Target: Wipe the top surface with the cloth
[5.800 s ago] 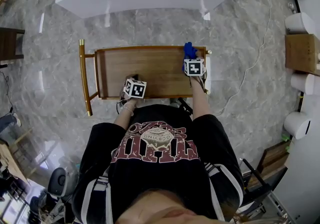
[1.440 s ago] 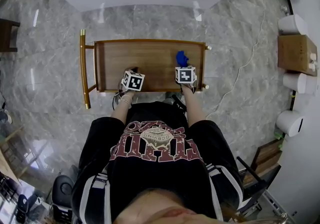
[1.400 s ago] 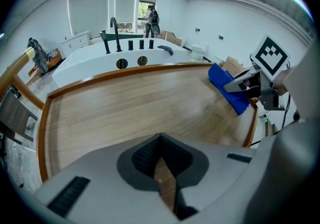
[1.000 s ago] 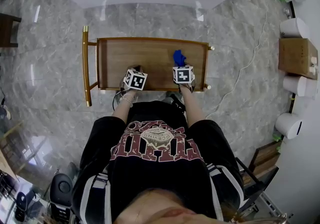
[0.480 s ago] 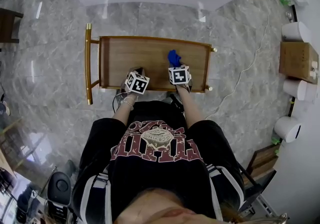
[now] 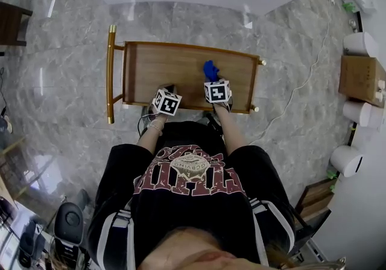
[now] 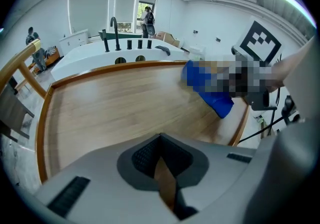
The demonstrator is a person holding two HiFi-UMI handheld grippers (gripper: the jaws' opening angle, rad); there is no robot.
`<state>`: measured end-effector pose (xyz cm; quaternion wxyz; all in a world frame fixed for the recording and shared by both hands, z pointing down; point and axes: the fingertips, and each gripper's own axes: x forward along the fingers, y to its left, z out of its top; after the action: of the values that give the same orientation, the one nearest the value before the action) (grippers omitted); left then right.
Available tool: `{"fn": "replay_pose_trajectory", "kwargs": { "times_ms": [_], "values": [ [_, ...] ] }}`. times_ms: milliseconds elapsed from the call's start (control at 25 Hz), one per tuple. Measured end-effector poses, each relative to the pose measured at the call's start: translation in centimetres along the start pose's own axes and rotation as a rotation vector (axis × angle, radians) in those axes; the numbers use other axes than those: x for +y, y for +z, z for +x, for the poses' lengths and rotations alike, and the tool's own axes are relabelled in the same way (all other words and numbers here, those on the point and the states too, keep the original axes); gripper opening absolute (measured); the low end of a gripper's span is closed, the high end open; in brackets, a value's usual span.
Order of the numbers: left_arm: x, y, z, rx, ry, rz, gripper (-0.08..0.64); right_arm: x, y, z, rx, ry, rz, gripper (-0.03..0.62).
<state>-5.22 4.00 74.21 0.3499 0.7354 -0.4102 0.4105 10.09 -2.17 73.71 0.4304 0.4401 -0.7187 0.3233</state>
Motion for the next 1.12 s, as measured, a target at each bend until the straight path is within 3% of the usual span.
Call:
{"fn": "replay_pose_trajectory", "kwargs": {
  "times_ms": [560,1120],
  "values": [
    [1.5,-1.6,-0.8,0.003,0.024,-0.032,0.048,3.5,1.5,1.2,-0.009,0.065,-0.070,0.087],
    [3.5,-2.8,-1.9,-0.025,0.060,-0.115,0.048,7.3,3.0,2.4,-0.015,0.130,-0.133,0.087]
  ]
}}
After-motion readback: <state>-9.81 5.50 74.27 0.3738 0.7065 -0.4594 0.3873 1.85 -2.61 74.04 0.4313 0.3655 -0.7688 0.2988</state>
